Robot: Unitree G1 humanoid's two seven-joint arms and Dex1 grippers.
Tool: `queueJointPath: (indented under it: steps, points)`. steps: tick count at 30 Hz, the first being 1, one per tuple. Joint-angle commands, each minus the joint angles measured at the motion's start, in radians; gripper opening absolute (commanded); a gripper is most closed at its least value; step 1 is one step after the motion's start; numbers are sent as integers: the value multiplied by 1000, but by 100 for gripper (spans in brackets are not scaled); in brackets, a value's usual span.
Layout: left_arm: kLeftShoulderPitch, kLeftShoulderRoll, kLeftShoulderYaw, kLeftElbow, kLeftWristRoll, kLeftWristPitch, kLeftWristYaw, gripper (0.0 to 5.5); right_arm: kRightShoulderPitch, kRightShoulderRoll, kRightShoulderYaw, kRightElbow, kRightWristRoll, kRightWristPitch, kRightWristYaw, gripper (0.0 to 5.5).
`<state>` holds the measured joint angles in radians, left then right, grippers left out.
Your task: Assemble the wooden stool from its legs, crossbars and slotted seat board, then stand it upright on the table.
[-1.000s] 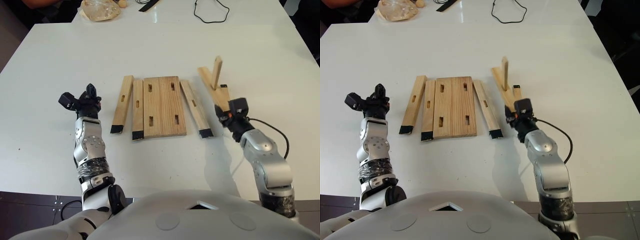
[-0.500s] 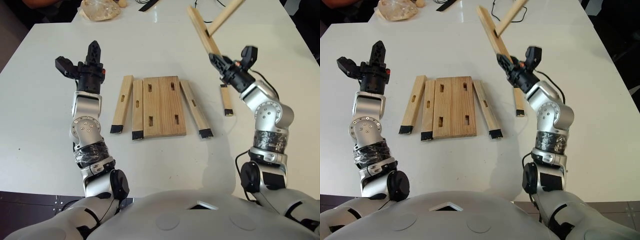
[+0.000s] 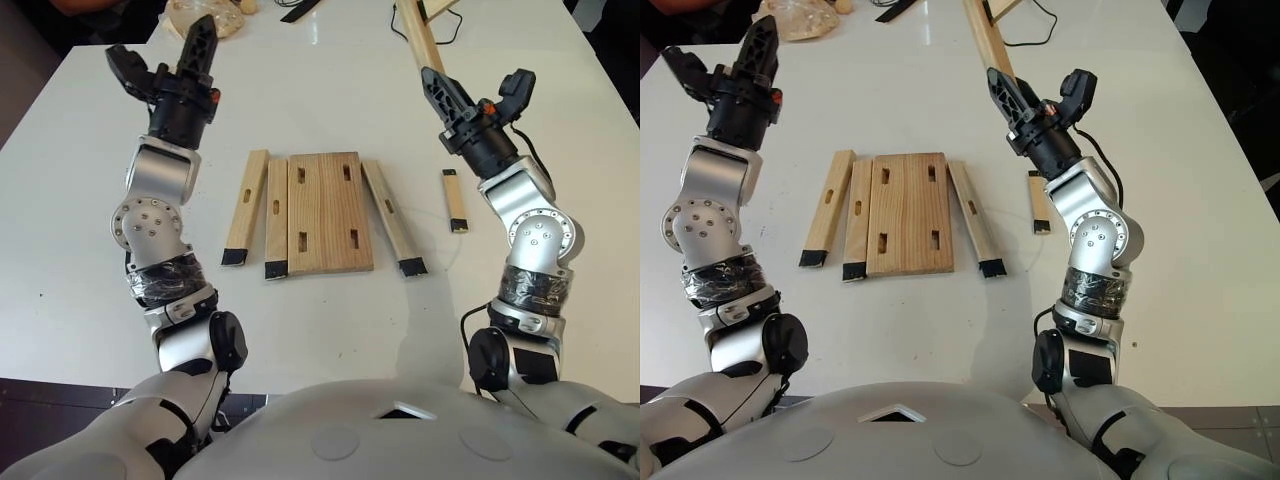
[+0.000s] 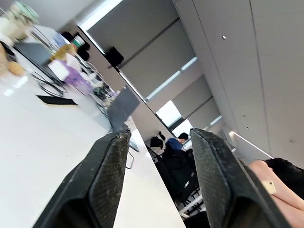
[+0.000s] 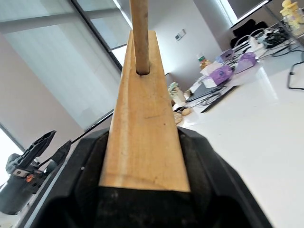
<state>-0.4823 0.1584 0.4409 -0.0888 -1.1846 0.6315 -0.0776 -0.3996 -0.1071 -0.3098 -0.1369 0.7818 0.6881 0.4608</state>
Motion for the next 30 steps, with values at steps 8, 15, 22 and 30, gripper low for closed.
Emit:
queueJointPath:
  steps: [8, 15, 22, 30]
  points:
    - [-215, 48, -36, 110, -276, 209, -14, 259, -75, -115, -67, -49, 173, 7, 51, 206]
    - [-238, 39, -50, 96, -342, 230, -6, 359, -103, -173, -49, -71, 241, 36, 73, 206]
    - [-226, 26, -80, 69, -436, 263, -8, 359, -123, -280, -26, -46, 323, 111, 211, 206]
    - [-193, 49, -130, 45, -594, 314, 9, 359, -122, -284, -1, -96, 411, 148, 230, 206]
